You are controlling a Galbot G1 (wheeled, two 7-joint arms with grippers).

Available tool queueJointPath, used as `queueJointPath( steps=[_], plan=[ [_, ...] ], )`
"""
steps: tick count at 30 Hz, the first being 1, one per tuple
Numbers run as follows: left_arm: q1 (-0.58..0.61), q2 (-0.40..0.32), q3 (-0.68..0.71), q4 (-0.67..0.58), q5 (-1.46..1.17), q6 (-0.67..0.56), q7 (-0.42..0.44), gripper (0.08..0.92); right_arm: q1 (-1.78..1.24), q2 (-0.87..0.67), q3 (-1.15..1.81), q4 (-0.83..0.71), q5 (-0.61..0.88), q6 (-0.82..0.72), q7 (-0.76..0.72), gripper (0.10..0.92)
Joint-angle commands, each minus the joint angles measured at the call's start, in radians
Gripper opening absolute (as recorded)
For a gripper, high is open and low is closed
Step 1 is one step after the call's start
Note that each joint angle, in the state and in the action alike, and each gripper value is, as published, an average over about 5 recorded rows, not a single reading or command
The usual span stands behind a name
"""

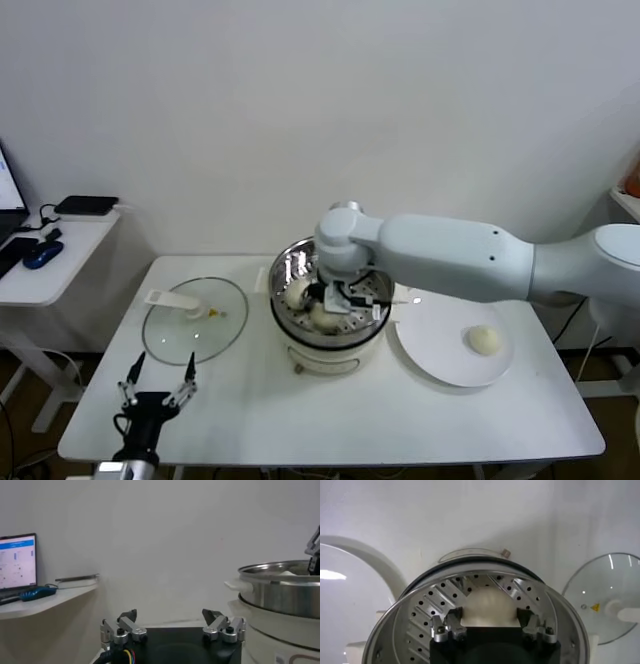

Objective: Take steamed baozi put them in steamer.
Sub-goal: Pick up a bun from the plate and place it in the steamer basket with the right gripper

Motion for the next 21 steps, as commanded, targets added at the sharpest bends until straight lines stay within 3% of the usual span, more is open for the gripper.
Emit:
queueJointPath(
  steps=[1, 8, 14, 21],
  plan=[
    [0.004, 0.0, -0.002, 0.0, 0.0, -0.002, 0.0, 0.823, -0.019, 0.003, -0.002, -0.002, -0.005, 0.003, 0.005, 0.719],
    [-0.012, 0.001, -0.008, 0.001, -0.004, 0.006, -0.001, 0.823, -0.028, -0.005, -0.001, -0.006, -0.007, 0.014, 0.014, 0.744],
    [-0.017, 0.001, -0.008, 0.0, -0.003, 0.011, -0.002, 0.823, -0.033, -0.005, 0.005, -0.021, -0.009, 0.048, 0.016, 0.814],
    [-0.017, 0.0, -0.006, 0.002, -0.003, 0.01, -0.002, 0.823, -0.012, 0.009, 0.043, -0.078, 0.033, 0.116, 0.008, 0.823]
  ],
)
